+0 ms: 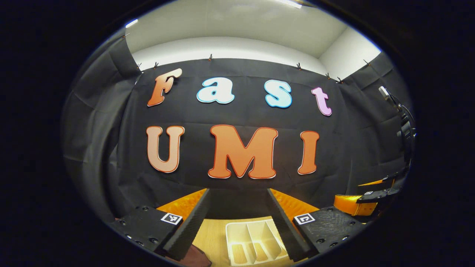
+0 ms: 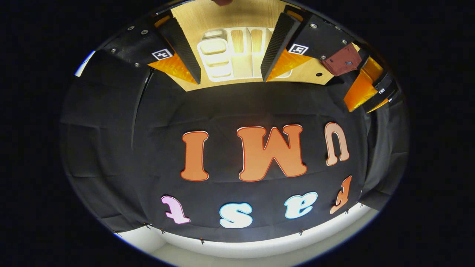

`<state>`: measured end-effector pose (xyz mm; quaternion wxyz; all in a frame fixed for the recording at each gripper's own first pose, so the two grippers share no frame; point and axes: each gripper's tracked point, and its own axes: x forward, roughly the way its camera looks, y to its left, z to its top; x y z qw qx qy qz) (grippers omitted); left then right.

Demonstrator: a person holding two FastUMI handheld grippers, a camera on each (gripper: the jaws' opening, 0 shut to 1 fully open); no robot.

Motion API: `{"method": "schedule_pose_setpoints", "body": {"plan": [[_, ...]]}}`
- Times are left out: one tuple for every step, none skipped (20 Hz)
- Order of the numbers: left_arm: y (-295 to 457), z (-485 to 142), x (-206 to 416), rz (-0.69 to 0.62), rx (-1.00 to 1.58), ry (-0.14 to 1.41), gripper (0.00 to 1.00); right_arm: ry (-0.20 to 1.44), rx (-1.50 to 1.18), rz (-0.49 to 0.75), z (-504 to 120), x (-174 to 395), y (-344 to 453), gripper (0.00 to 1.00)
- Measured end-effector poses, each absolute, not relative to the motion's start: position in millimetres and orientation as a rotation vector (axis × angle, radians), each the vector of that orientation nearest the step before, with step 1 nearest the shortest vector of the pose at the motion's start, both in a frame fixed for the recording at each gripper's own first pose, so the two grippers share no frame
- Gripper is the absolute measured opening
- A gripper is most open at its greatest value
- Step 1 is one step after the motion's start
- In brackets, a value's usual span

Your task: Open the schoolbag, grab two books from the bookshelf and put them into the schoolbag.

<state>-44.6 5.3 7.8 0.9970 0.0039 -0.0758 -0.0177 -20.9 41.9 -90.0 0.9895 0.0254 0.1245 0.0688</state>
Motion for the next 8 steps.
{"method": "schedule_pose_setpoints", "body": {"plan": [[5, 1, -41, -0.035, -0.001, -0.112, 0.93, 0.274, 0.051, 0.130, -96, -21, 41, 0.97], [6, -9, -38, -0.031, -0.007, -0.078, 0.94, 0.277, 0.062, 0.135, -96, -21, 41, 0.97], [5, -11, -35, -0.033, -0.002, -0.080, 0.94, 0.260, 0.070, 0.136, -91, -18, 41, 0.97], [6, -10, -32, -0.028, 0.016, -0.095, 0.94, 0.242, 0.070, 0.134, -89, -12, 38, 0.97], [8, -7, -30, -0.015, 0.035, -0.106, 0.93, 0.228, 0.074, 0.144, -86, -5, 37, 0.97], [9, -6, -30, 0.003, 0.044, -0.106, 0.93, 0.231, 0.079, 0.155, -90, 1, 38, 0.96], [8, -11, -31, 0.014, 0.037, -0.080, 0.93, 0.255, 0.084, 0.173, -93, 5, 39, 0.96], [4, -12, -33, 0.008, 0.025, -0.081, 0.93, 0.251, 0.093, 0.184, -90, 8, 38, 0.96]]}}
